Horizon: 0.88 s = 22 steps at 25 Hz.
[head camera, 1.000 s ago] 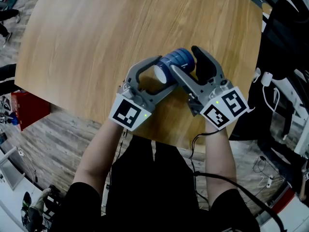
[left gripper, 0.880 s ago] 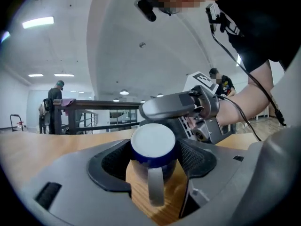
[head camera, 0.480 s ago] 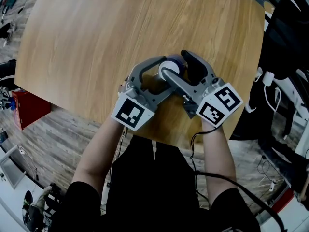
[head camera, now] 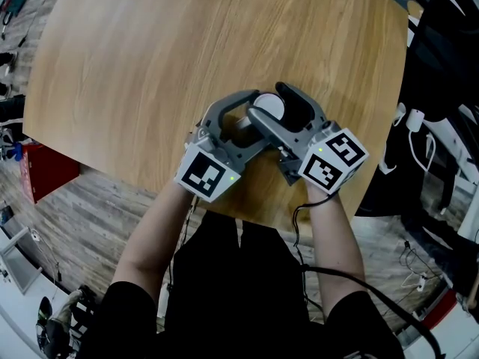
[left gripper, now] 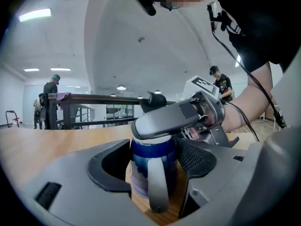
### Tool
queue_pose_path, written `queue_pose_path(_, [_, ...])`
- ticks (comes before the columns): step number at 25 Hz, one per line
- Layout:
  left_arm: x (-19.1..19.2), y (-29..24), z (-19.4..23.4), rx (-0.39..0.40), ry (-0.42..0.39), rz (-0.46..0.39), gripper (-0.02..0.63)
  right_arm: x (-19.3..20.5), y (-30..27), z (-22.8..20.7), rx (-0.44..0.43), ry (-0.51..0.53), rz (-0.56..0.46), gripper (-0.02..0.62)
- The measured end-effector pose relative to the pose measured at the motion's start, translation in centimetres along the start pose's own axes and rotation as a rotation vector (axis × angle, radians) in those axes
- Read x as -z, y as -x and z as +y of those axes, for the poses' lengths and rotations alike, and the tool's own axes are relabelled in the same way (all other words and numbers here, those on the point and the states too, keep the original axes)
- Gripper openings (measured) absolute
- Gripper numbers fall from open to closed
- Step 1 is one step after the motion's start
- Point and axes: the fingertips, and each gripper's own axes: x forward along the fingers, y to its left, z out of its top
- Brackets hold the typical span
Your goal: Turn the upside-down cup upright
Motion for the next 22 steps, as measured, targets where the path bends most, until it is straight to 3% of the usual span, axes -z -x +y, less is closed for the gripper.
queue_pose_path(12, [-2.2, 3.2, -0.7, -0.016, -0.047, -0.057, 0.312, -2.5, 3.0, 0.5, 0.081, 0.084, -0.047, 0.353])
queue_pose_path(15, [-3.5, 5.4, -0.4, -0.105, 0.008, -0.07, 0.213, -3.4, 4.5, 2.0, 0.113, 0.124, -0.052, 0.345])
queue_pose_path(16, [-4.3, 6.1, -0.2, -0.155, 0.053, -0.09, 0.171, -4.0, 5.3, 2.5, 0.145, 0.146, -0.065, 0.309])
queue_pose_path(18, [-6.3, 7.6, 0.0, -0.261, 0.125, -0.131, 0.053, -5.3, 6.9, 3.5, 0.233, 0.19, -0.108, 0.082])
queue_pose_path(19, [-7.5, 8.3, -0.1, -0.302, 0.144, -0.147, 0.012, -5.8, 7.7, 4.1, 0.272, 0.204, -0.128, 0.056])
queue_pose_path(22, [-11.2, 9.0, -0.8, -0.364, 0.154, -0.181, 0.009, -7.6, 9.9, 5.9, 0.398, 0.242, -0.18, 0.015])
